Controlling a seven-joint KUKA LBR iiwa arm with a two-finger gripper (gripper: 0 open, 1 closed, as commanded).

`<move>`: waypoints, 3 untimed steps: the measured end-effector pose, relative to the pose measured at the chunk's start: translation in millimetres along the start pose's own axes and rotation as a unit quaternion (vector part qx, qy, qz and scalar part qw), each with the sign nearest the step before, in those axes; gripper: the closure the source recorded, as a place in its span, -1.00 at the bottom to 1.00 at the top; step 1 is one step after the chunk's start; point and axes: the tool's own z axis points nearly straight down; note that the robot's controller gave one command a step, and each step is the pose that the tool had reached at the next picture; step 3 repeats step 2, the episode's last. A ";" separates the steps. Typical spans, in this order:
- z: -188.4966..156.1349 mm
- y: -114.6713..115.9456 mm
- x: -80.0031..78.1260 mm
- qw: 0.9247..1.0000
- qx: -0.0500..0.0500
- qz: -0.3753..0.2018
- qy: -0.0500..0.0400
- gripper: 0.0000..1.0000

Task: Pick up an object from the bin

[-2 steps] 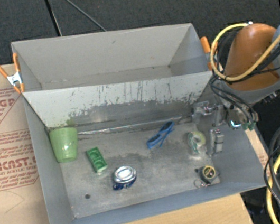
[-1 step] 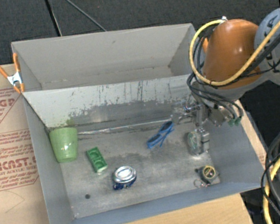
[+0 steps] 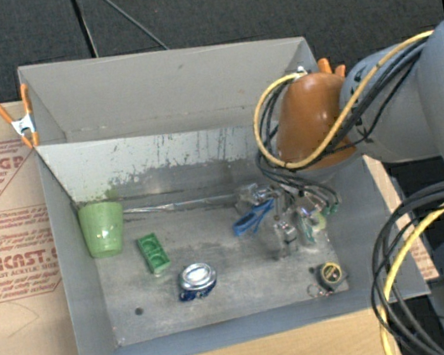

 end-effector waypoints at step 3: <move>-139.5 -8.4 31.2 1.000 0.004 0.000 -0.006 1.00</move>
Offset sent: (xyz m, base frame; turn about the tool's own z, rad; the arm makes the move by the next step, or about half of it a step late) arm 0.0000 0.0000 0.0000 0.0000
